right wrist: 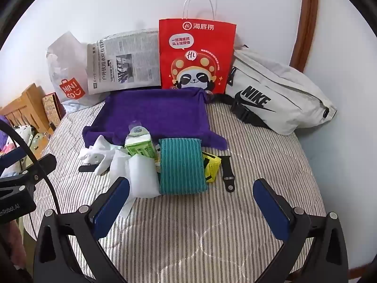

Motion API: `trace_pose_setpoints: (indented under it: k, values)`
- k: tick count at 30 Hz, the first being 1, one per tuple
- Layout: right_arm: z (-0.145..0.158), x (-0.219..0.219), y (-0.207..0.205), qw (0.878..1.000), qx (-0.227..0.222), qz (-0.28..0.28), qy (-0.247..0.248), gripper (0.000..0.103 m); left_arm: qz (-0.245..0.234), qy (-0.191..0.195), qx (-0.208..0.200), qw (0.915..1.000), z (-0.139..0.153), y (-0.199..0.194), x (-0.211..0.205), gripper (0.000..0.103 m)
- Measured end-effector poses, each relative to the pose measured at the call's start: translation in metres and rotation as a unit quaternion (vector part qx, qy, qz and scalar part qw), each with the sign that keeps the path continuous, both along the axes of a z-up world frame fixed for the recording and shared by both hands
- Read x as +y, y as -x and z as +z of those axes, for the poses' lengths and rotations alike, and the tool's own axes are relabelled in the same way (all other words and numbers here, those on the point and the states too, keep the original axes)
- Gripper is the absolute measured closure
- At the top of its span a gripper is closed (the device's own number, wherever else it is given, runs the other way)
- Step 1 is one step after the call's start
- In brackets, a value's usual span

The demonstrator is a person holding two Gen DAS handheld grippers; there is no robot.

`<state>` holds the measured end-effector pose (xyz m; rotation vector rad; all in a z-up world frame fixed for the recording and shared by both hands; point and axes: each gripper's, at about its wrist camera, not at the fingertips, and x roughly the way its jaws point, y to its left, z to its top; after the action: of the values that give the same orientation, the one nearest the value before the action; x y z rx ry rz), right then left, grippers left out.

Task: Organize soft objects

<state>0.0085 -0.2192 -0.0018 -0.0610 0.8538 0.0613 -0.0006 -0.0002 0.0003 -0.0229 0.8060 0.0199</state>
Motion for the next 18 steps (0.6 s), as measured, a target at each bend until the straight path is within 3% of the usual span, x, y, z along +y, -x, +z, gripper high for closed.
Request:
trace_pose_setpoints:
  k: [9, 10, 18]
  values:
    - [0.003, 0.001, 0.006, 1.0, -0.004, 0.002, 0.001, 0.0, 0.019, -0.04, 0.002, 0.999, 0.001, 0.0, -0.014, 0.0]
    - [0.003, 0.001, 0.007, 1.0, -0.004, 0.003, 0.003, 0.0, -0.004, -0.01, 0.001, 0.9999, 0.002, 0.002, -0.01, 0.0]
    - [0.0, 0.003, 0.013, 1.0, -0.005, 0.0, 0.0, 0.0, -0.003, -0.01, -0.005, 0.9999, 0.003, 0.014, -0.003, 0.0]
